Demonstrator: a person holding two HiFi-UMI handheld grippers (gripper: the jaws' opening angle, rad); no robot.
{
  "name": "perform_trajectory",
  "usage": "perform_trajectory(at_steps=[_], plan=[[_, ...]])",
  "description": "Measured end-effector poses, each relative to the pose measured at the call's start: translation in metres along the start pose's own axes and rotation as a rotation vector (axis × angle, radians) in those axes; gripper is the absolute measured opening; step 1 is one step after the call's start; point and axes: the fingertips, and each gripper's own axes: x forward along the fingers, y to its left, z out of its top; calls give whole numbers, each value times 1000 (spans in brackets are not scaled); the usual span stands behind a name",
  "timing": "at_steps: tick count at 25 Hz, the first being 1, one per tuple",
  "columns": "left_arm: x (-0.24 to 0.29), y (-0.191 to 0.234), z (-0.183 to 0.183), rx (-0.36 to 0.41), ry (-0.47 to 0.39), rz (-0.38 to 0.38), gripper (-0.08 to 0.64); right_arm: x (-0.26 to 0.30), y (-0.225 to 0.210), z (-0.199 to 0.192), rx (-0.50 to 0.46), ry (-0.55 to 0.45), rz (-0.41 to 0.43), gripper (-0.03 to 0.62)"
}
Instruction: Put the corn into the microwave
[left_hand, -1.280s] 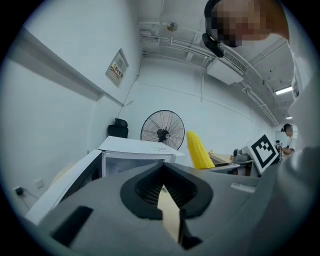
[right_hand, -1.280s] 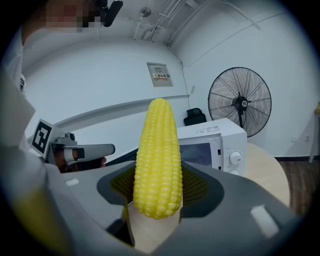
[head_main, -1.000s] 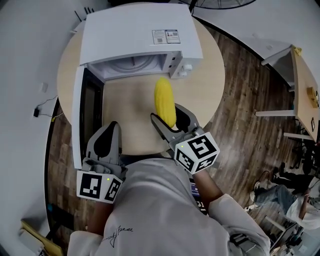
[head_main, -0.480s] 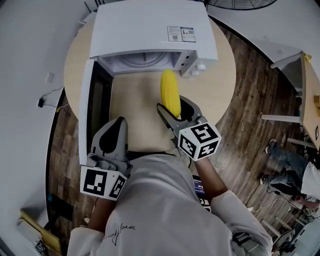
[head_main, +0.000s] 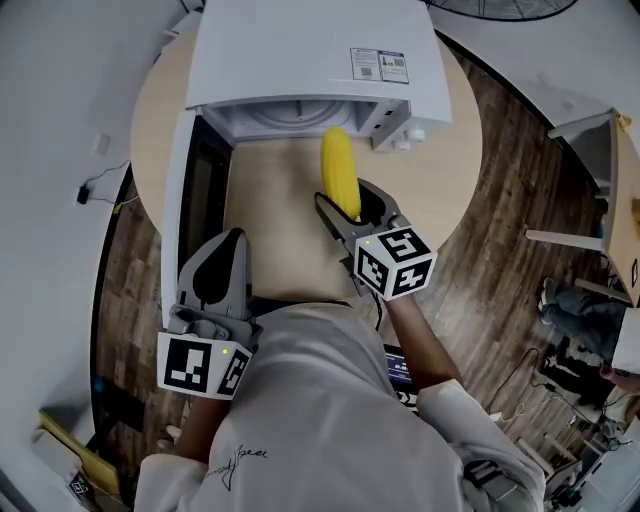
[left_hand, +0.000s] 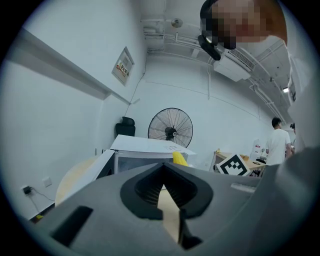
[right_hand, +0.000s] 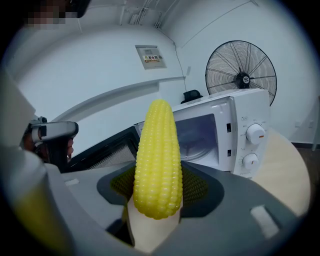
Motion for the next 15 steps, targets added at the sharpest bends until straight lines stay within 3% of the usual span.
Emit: perform_trajectory(at_steps=[15], plan=[[3,12,-6,-10,28,-6,-11,45,-25,-21,-13,85,-35,259]])
